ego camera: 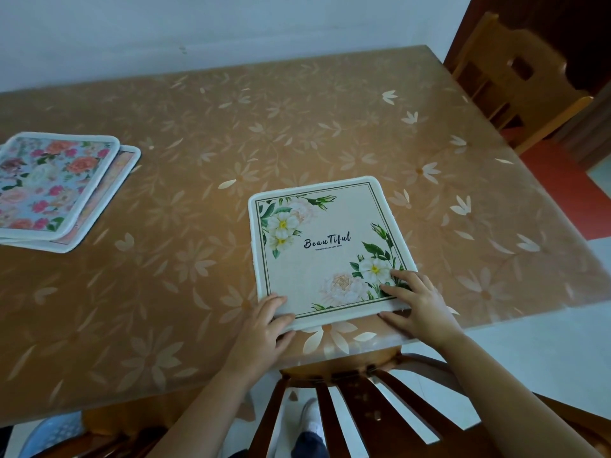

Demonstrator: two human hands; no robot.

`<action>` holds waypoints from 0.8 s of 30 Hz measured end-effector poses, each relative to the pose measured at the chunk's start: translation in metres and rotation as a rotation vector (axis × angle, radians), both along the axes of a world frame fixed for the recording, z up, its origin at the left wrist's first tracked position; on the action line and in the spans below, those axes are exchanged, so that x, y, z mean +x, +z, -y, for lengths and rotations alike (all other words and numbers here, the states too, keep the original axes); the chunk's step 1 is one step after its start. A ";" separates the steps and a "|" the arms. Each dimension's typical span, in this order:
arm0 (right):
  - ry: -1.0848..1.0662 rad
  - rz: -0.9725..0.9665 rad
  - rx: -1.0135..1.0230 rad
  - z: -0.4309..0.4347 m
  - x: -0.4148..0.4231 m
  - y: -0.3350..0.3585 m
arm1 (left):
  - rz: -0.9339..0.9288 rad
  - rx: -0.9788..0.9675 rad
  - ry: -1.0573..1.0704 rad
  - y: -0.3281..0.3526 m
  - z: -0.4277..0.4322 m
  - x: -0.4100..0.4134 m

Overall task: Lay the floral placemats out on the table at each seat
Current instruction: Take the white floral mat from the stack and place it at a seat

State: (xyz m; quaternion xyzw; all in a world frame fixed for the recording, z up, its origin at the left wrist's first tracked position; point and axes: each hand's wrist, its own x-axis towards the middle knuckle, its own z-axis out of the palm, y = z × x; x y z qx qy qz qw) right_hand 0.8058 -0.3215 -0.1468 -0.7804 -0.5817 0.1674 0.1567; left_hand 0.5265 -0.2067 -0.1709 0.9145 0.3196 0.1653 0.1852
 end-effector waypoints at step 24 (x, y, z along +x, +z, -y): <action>-0.024 -0.009 -0.038 0.000 -0.003 0.004 | -0.034 -0.096 0.068 0.007 0.003 0.002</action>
